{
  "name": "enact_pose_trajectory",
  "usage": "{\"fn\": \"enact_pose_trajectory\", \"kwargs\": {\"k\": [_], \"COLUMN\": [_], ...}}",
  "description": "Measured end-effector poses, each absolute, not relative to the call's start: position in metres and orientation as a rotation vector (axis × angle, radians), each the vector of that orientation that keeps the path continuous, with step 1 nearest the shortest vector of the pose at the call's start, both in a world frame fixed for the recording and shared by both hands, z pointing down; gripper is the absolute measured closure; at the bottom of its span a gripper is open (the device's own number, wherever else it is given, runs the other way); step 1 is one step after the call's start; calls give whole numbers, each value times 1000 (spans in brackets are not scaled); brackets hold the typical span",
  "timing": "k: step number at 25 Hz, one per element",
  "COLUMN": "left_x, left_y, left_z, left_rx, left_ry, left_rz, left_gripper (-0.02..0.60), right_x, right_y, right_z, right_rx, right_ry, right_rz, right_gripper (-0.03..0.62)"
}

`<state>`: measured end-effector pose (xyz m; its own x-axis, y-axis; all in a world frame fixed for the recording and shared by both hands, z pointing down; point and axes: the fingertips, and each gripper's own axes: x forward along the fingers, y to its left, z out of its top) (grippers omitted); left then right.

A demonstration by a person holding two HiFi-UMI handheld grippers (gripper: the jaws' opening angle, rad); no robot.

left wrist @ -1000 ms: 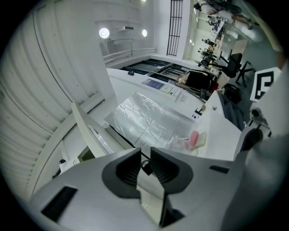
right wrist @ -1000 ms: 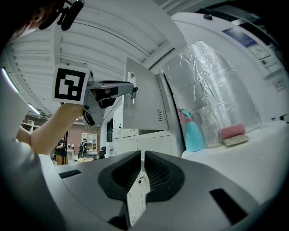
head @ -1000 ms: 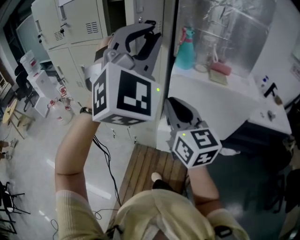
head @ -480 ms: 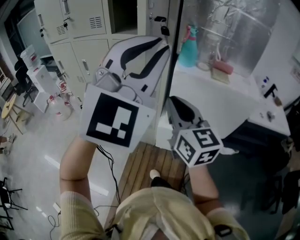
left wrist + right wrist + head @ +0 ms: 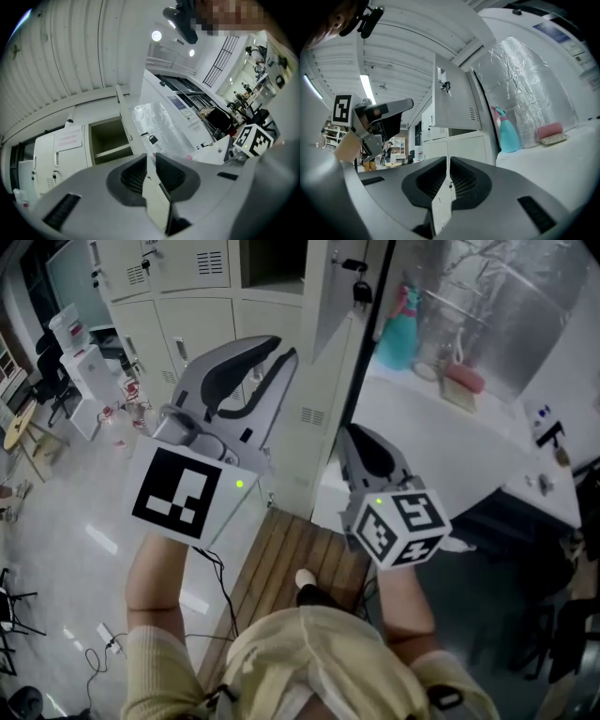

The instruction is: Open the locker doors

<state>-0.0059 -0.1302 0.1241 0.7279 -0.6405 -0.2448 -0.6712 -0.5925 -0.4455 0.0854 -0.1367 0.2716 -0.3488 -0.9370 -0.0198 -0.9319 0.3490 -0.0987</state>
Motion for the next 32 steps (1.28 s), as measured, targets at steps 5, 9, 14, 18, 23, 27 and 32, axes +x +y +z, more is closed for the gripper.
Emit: {"fn": "enact_pose_trajectory", "kwargs": {"k": [5, 9, 14, 18, 23, 27, 32], "left_x": [-31, -48, -61, -69, -72, -72, -73], "left_y": [-147, -166, -197, -225, -256, -277, -302], "left_z": [147, 170, 222, 270, 311, 335, 355], "left_rx": [-2460, -2476, -2539, -2643, -2692, -2728, -2743], "left_ry": [1077, 1150, 1241, 1314, 1378, 1400, 1439], "left_rz": [63, 22, -58, -101, -155, -185, -222], "left_gripper": [522, 522, 522, 522, 521, 520, 520], "right_x": [77, 73, 70, 72, 75, 70, 70], "right_y": [-149, -160, -168, -180, -198, -210, -228], "right_z": [274, 279, 292, 303, 317, 330, 340], "right_rx": [-1714, -1701, -1700, -1705, -1712, -1704, -1707], "right_ry": [2551, 2570, 2600, 2612, 2616, 2646, 2666], "right_rz": [-112, -109, -119, -132, -170, -197, -218], "right_gripper": [588, 588, 588, 586, 586, 586, 586]}}
